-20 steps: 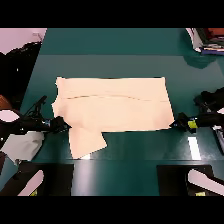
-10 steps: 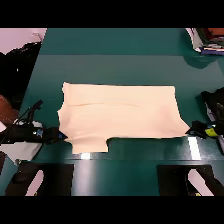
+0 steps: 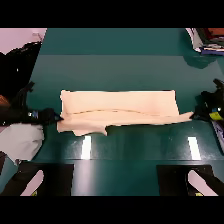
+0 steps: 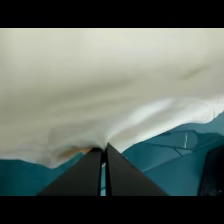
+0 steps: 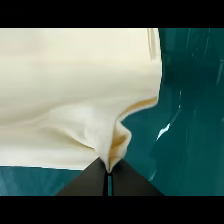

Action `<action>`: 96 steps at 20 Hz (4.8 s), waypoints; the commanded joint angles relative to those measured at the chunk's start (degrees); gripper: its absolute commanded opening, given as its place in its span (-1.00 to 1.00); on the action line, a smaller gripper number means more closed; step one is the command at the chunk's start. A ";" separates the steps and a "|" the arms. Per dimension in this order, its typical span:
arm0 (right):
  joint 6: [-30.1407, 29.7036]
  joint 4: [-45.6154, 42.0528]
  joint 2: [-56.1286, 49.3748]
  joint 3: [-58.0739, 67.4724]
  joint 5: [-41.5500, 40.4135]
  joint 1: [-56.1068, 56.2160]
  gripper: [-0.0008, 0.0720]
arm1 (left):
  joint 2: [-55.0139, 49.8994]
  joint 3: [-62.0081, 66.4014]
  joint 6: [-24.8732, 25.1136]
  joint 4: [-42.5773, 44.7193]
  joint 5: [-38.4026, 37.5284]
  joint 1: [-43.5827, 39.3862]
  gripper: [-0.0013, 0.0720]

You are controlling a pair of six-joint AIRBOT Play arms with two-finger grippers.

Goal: Fold the shirts.

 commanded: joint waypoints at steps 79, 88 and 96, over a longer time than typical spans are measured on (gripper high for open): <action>-17.97 46.93 -42.38 55.80 -18.14 45.35 -0.92 | -45.31 67.67 -3.67 9.97 -1.92 -12.79 -0.90; -21.00 47.54 -53.51 59.78 -18.67 52.68 0.14 | -39.65 67.73 -1.09 9.94 -6.16 -6.38 -0.90; -5.95 23.02 -39.36 34.32 -11.82 30.34 -0.08 | -39.69 67.71 -0.61 9.92 -7.78 -6.73 -0.90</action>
